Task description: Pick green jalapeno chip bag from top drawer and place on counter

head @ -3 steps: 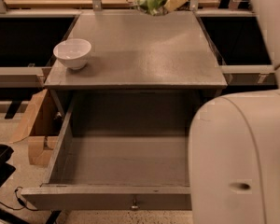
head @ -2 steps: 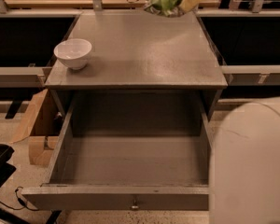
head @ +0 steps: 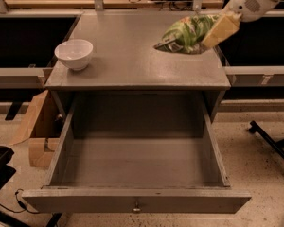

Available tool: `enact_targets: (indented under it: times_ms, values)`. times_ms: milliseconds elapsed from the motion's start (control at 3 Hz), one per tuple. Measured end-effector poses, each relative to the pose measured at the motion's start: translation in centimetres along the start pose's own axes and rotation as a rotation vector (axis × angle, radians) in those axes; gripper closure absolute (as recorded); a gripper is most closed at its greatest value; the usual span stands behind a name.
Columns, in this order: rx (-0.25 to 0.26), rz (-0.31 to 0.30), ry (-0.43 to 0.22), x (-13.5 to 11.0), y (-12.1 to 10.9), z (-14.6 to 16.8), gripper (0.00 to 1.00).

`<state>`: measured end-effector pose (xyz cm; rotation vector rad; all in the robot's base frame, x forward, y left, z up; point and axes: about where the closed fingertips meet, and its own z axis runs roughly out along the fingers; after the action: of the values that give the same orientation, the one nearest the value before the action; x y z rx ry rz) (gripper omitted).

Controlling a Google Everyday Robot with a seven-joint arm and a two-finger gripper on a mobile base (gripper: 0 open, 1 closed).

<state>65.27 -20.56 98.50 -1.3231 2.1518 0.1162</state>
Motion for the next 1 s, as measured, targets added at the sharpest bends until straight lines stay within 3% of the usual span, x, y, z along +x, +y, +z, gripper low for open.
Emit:
enact_targets:
  times_ms: [333, 1000]
  values:
    - [-0.126, -0.038, -0.082, 2.5, 3.8, 1.6, 1.00]
    - [-0.119, -0.023, -0.049, 3.7, 4.9, 2.6, 1.00]
